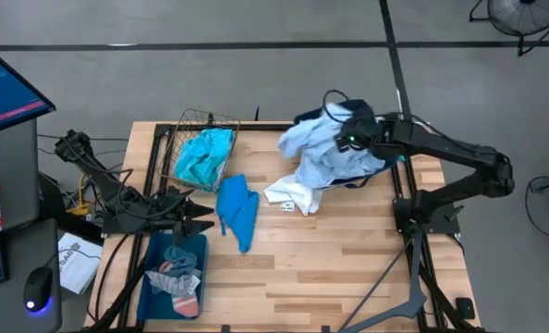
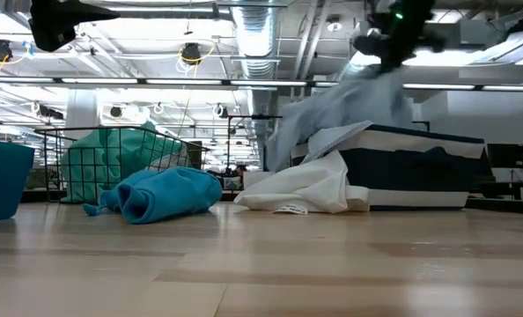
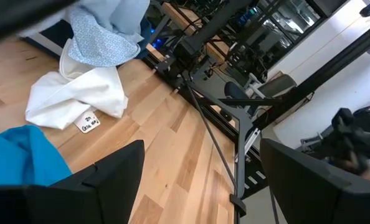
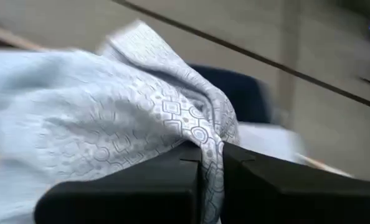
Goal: Pick & Place Cloths
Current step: Put the blue polo shirt into the blue laundry bin
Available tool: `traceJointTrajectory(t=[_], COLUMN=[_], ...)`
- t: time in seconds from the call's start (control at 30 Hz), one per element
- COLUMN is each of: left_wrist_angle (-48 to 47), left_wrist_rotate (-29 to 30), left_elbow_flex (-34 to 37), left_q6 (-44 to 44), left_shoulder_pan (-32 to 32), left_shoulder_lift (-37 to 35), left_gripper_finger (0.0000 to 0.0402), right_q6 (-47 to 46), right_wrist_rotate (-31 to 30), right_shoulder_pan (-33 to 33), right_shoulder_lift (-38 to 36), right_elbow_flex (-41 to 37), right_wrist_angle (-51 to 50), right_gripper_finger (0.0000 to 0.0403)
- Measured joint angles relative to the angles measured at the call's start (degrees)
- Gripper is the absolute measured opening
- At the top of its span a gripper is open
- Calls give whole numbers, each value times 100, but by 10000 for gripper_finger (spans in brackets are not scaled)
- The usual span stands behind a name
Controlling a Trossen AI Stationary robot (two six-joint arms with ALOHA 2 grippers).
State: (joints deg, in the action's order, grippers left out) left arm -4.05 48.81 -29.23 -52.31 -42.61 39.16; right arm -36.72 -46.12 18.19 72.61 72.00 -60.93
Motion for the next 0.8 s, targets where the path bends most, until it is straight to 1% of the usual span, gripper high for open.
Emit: traceJointTrajectory(t=[0.07, 0.17, 0.27, 0.33, 0.43, 0.53, 0.7, 0.8], left_wrist_angle=[0, 0, 0, 0, 0, -5, -11, -7], left_wrist_rotate=[-5, -6, -5, -3, 56, 176, 252, 258], left_elbow_flex=[0, 0, 0, 0, 0, 0, 0, 0], left_q6=[1, -1, -1, -1, 0, 0, -1, -18], left_shoulder_pan=[0, 0, 0, 0, -2, -1, -2, 0], left_shoulder_lift=[0, 0, 0, 0, 0, -1, 0, -1], left_gripper_finger=[301, 301, 301, 301, 301, 301, 301, 301], right_q6=[-555, -1427, -2213, -2476, -2485, -1993, -1369, -720], right_wrist_rotate=[-377, -643, -759, -825, -812, -783, -613, -241], right_shoulder_pan=[115, 303, 391, 415, 480, 562, 802, 1105], right_shoulder_lift=[-5, -3, -3, -1, 124, 417, 1341, 1954], right_elbow_flex=[-5, -8, -8, -8, -8, -8, -8, -8], right_wrist_angle=[-834, -1908, -2569, -2750, -2564, -1977, -1203, -632], right_gripper_finger=[5, 5, 6, 8, 8, 8, 8, 8])
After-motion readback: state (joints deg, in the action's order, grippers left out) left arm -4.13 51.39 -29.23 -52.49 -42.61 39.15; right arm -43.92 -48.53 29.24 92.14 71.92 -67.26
